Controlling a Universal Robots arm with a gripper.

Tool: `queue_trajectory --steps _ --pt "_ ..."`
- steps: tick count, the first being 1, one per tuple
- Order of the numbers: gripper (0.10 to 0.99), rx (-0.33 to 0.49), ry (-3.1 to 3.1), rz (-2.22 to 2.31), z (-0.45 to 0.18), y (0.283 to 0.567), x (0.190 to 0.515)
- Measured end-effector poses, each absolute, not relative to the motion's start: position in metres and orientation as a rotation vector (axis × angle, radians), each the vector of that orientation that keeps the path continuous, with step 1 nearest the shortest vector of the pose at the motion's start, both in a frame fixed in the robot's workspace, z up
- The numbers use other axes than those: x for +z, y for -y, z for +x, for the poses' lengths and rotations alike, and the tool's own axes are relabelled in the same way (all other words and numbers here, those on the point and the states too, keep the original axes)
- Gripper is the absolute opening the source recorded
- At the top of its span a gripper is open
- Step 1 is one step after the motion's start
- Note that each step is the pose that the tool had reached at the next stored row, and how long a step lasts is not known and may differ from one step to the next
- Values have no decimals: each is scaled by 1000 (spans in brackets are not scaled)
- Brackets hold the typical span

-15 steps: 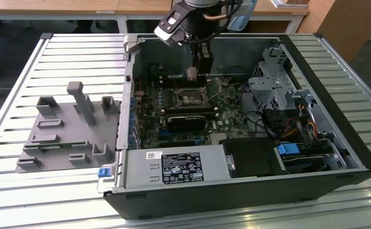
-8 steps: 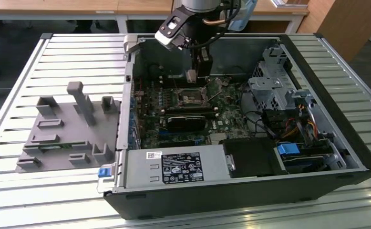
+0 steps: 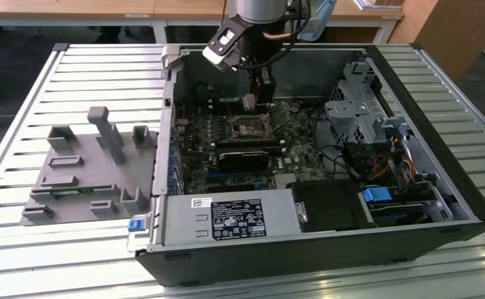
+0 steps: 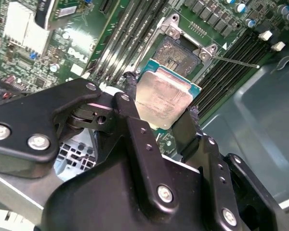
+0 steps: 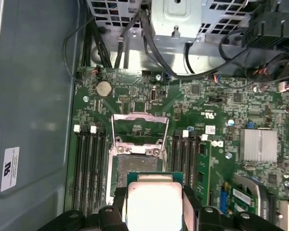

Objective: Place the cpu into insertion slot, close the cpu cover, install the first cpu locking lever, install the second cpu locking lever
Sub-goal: 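Place the cpu into insertion slot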

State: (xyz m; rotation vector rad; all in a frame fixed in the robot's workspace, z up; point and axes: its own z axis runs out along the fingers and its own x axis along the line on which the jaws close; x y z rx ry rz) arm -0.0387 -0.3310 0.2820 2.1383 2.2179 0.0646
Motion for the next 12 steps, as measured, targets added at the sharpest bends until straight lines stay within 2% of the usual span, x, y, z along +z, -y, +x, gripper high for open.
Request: queue_trajectory --steps 12 --pt "545 64 -2214 2142 -39 322 263"
